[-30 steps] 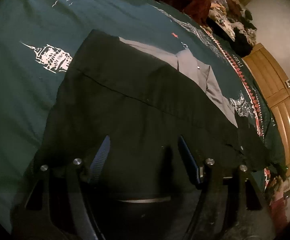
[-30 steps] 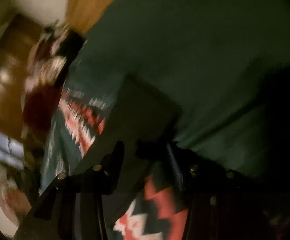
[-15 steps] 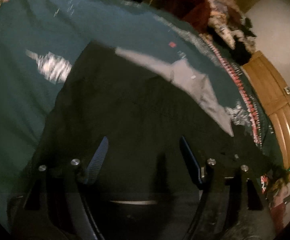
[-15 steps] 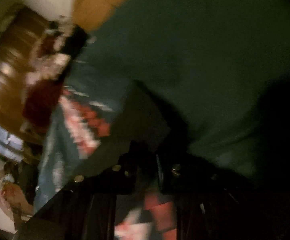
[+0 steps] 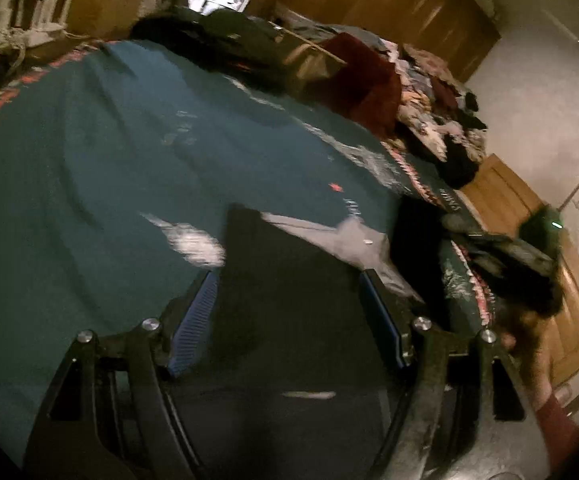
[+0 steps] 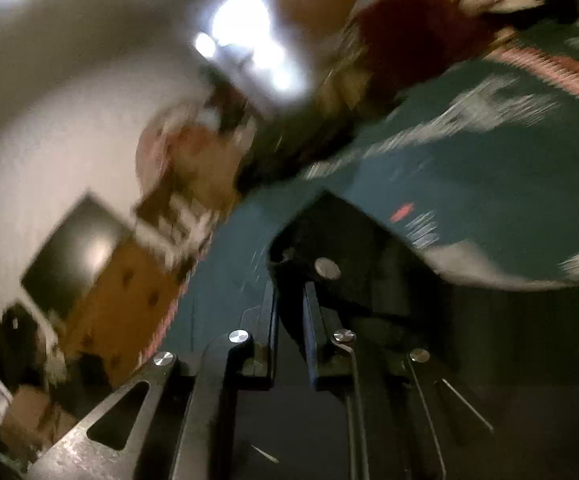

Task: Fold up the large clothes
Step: 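Fold the held hem toward the grey collar with both tools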

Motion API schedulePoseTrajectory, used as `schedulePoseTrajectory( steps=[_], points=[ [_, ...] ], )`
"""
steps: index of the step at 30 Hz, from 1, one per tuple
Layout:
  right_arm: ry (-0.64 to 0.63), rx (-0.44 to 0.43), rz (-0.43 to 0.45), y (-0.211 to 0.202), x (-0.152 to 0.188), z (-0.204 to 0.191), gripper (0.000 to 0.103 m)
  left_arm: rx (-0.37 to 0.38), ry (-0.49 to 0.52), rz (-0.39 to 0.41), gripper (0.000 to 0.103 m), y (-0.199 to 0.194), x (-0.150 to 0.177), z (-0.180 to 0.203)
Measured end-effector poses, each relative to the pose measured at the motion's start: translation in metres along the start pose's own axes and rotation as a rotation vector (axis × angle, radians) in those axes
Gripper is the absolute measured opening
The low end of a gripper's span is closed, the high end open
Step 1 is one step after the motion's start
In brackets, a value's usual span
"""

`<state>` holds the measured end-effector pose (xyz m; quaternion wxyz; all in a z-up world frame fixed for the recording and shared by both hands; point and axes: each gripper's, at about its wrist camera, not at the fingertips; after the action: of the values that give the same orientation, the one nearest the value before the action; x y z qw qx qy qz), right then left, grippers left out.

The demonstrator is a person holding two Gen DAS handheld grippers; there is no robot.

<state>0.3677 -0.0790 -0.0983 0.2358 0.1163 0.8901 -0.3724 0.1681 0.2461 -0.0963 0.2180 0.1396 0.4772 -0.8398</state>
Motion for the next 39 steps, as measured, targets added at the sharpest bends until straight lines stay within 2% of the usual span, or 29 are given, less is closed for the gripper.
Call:
schedulePoseTrajectory(
  steps=[1,4,8,12,14,16,17,18,20,22,23,25,29,32,33,34,36,39],
  points=[
    [-0.029,0.004,-0.056,0.041,0.001,-0.013,0.014,-0.007,-0.009,-0.002,0.071,-0.002,0.002,-0.008],
    [-0.033,-0.008,-0.172,0.12,0.012,-0.022,0.014,-0.029,-0.06,-0.014,0.071,-0.004,0.012,-0.04],
    [-0.039,-0.023,-0.257,0.179,0.049,-0.031,0.014,-0.025,-0.11,-0.038,0.071,0.008,0.023,-0.057],
    [-0.079,-0.055,-0.354,0.211,0.06,-0.035,0.018,0.009,-0.119,-0.058,0.071,0.023,0.027,-0.055],
    [-0.104,-0.063,-0.337,0.196,0.065,-0.032,0.018,0.034,-0.091,-0.08,0.071,0.032,0.02,-0.045],
    [-0.068,-0.042,-0.248,0.143,0.064,-0.001,0.019,0.063,-0.026,-0.14,0.071,0.046,0.01,-0.031],
    [-0.031,-0.017,-0.204,0.117,0.062,0.019,0.021,0.075,0.007,-0.19,0.071,0.058,0.006,-0.02],
    [0.002,0.017,-0.167,0.094,0.065,0.037,0.029,0.088,0.028,-0.229,0.071,0.071,0.001,-0.011],
    [0.081,0.117,-0.087,0.037,0.078,0.076,0.035,0.134,0.054,-0.3,0.07,0.101,-0.006,0.011],
    [0.14,0.156,-0.051,-0.002,0.095,0.104,0.035,0.132,0.071,-0.358,0.065,0.133,-0.009,0.033],
    [0.151,0.172,-0.042,-0.011,0.1,0.103,0.035,0.132,0.069,-0.376,0.064,0.141,-0.01,0.037],
    [0.177,0.211,-0.03,-0.034,0.119,0.116,0.035,0.11,0.028,-0.416,0.059,0.162,-0.012,0.042],
    [0.2,0.215,-0.024,-0.049,0.137,0.122,0.042,0.082,-0.022,-0.385,0.059,0.171,-0.017,0.049],
    [0.206,0.202,-0.024,-0.054,0.148,0.128,0.042,0.08,-0.065,-0.354,0.058,0.176,-0.021,0.047],
    [0.205,0.203,-0.023,-0.058,0.15,0.129,0.042,0.07,-0.068,-0.34,0.046,0.179,-0.022,0.047],
    [0.202,0.205,-0.02,-0.061,0.15,0.13,0.042,0.051,-0.069,-0.327,0.011,0.181,-0.022,0.048],
    [0.193,0.215,-0.006,-0.07,0.155,0.13,0.042,0.052,-0.085,-0.301,0.008,0.181,-0.023,0.047],
    [0.199,0.239,0.036,-0.092,0.158,0.135,0.042,0.032,-0.018,-0.177,0.008,0.143,-0.016,0.063]
  ],
)
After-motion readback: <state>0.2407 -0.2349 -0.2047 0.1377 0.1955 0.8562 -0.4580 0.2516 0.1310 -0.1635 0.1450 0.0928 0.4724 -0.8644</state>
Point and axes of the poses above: each gripper's, at about its wrist camera, not at the fingertips, and y roughly the way its jaws point, z to its right, x to its underside, and after that the axes turned 15 degrees about -z, right-handed
